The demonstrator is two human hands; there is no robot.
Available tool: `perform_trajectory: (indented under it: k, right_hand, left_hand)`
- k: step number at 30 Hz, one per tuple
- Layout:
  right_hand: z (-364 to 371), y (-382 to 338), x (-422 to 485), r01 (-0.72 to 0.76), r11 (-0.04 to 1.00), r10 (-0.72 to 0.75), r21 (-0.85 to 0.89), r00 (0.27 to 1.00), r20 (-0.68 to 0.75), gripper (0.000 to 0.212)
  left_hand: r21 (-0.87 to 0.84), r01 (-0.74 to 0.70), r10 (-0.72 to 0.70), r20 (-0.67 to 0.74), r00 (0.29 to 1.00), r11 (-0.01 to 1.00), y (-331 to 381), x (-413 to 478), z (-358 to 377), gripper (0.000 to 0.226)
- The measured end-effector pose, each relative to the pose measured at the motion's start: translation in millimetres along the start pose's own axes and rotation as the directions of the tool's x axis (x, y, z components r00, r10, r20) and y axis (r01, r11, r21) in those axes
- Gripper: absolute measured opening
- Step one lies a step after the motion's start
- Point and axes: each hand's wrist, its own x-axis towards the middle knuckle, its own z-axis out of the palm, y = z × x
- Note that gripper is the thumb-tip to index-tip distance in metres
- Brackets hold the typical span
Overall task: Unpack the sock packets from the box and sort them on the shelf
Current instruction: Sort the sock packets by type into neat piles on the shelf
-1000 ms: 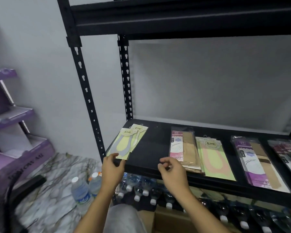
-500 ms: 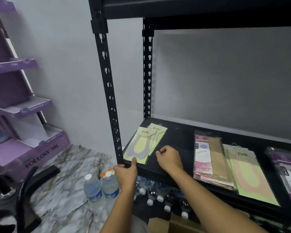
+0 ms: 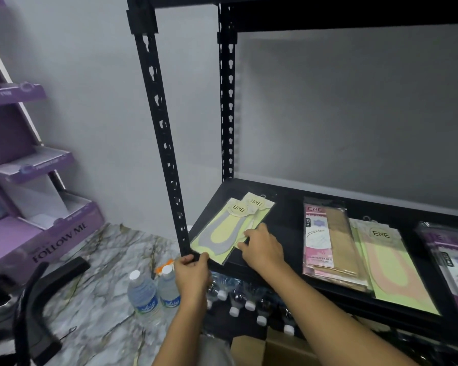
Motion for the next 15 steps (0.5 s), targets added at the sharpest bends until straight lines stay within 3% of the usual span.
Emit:
perform_trajectory:
  k: [6, 10, 15]
  right_hand:
    - [-12.2, 11.6, -22.1, -0.082, 0.995, 0.081, 0.055, 0.997, 0.012, 0.034]
    - [-20.4, 18.8, -38.4, -0.106, 0.993, 0.104, 0.049, 0.994, 0.035, 0.043]
    - [-26.1, 28.6, -62.5, -0.094, 0.994, 0.091, 0.051, 0.994, 0.053, 0.04]
  left_hand:
    - [-0.056, -0.001, 0.005, 0.072, 0.997, 0.998, 7.0, -21.4, 2.6, 0.023]
    - [-0.082, 0.031, -0.022, 0.105, 0.994, 0.996, 2.6, -36.7, 1.5, 0.003]
    - [-0.138, 0.044, -0.028, 0.113, 0.993, 0.989, -1.4, -50.4, -9.0, 0.012]
